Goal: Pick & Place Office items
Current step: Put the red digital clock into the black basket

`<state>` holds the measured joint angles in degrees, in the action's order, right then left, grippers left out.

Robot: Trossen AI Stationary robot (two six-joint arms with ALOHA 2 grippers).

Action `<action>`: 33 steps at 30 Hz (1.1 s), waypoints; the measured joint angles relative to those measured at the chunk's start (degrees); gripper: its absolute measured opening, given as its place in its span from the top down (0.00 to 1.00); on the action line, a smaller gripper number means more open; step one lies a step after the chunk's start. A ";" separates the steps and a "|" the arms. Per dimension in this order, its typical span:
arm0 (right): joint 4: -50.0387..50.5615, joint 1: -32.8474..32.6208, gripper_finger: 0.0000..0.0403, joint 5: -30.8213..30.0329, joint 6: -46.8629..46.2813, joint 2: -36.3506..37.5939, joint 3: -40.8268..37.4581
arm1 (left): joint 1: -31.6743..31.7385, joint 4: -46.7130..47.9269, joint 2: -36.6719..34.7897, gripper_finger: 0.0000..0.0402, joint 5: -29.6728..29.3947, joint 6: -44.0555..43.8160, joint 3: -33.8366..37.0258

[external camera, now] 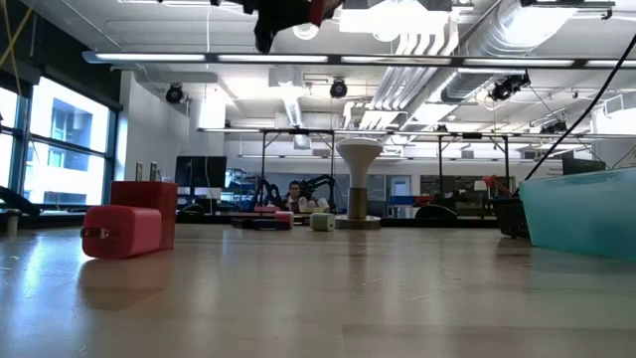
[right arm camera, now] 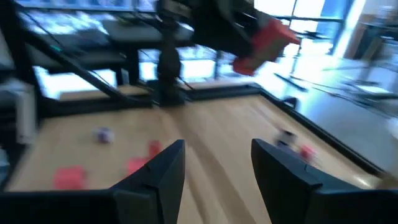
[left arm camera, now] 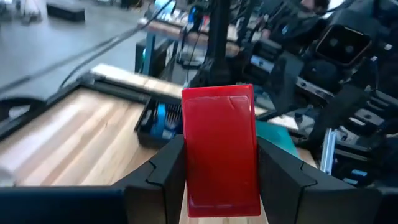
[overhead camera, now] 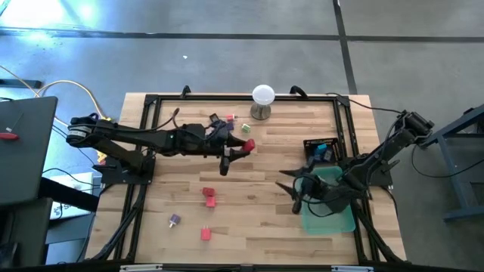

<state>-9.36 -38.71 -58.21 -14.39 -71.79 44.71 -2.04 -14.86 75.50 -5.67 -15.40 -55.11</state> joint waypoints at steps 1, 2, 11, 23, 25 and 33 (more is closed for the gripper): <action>-2.14 0.60 0.57 1.72 1.24 0.00 0.00 | -0.17 -0.95 0.00 0.63 0.02 0.33 -0.01; -4.07 1.42 0.57 3.13 2.31 0.00 0.00 | -0.48 -1.81 0.00 0.63 0.02 0.40 0.00; -18.35 9.20 0.57 9.39 13.14 0.00 0.00 | -4.65 -7.15 2.79 0.63 2.30 2.60 -0.09; -23.95 9.31 0.39 21.72 17.18 -0.60 0.00 | -11.64 -14.64 5.20 0.63 -1.61 18.03 -0.13; -25.12 9.40 0.32 21.87 18.33 -2.05 0.00 | -12.82 -14.82 5.55 0.63 -3.64 20.09 -0.11; -36.92 9.94 0.14 27.30 29.33 -8.31 0.00 | -16.81 -18.33 9.57 0.63 -9.32 28.37 -0.09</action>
<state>-46.28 -28.76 -30.91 14.94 -80.10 44.71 -18.85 -33.19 85.07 -14.99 12.96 -55.20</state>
